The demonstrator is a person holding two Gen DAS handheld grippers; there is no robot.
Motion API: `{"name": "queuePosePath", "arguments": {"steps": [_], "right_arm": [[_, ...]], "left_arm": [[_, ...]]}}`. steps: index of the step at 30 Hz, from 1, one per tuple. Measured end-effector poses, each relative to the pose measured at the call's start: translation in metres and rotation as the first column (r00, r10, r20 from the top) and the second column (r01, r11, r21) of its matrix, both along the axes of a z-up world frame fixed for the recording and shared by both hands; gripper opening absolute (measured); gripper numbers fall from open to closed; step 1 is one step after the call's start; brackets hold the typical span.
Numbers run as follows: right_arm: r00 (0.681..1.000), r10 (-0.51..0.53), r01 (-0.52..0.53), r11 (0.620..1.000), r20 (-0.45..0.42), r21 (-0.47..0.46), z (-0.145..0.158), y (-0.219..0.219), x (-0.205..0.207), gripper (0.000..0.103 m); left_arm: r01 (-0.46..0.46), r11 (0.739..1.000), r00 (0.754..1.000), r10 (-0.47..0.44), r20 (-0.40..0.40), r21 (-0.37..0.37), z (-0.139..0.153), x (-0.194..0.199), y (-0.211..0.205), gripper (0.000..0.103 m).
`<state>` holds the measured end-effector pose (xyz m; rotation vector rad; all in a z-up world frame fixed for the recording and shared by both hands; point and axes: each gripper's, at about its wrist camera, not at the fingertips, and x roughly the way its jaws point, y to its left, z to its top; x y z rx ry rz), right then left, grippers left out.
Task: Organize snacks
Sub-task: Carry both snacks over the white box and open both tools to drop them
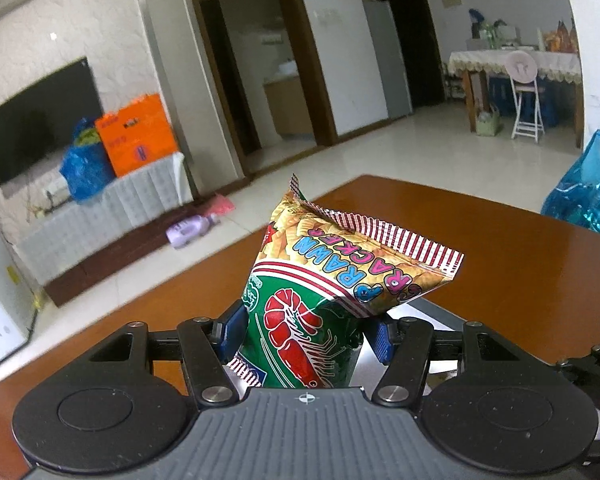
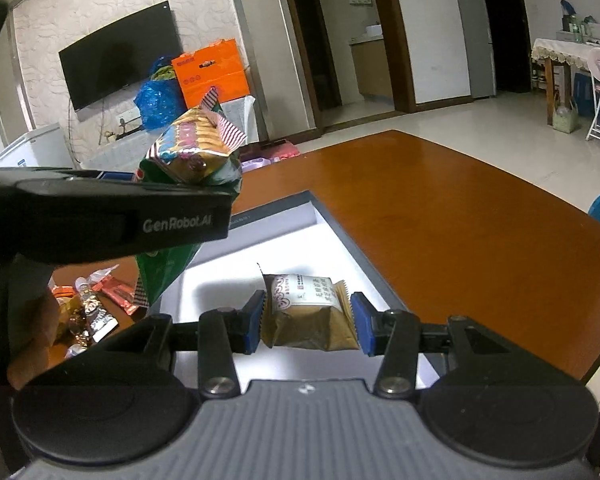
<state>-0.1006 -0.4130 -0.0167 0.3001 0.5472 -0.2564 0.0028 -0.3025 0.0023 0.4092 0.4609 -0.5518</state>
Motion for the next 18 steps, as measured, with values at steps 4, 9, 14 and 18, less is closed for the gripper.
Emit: {"name": "queuePosePath", "arguments": {"steps": [4,9,14,18], "right_arm": [[1.000,-0.002,0.002,1.000,-0.017,-0.005,-0.004,0.008,-0.001,0.046],[0.999,0.034,-0.035,0.999,-0.017,-0.034,-0.004,0.023,0.009,0.046],[0.999,0.026,-0.027,0.999,-0.023,-0.029,-0.007,0.025,0.014,0.046],[1.000,0.017,-0.018,0.999,-0.023,-0.035,-0.008,0.023,0.018,0.046]], "left_arm": [[0.019,0.999,0.999,-0.018,-0.030,0.031,-0.008,0.006,-0.001,0.062],[0.006,0.997,0.998,-0.001,-0.058,0.083,-0.022,0.018,-0.002,0.063],[-0.013,0.996,0.996,0.021,-0.091,0.090,-0.029,0.033,-0.001,0.069],[-0.011,0.997,0.997,0.017,-0.077,0.072,-0.027,0.034,0.000,0.091]]}}
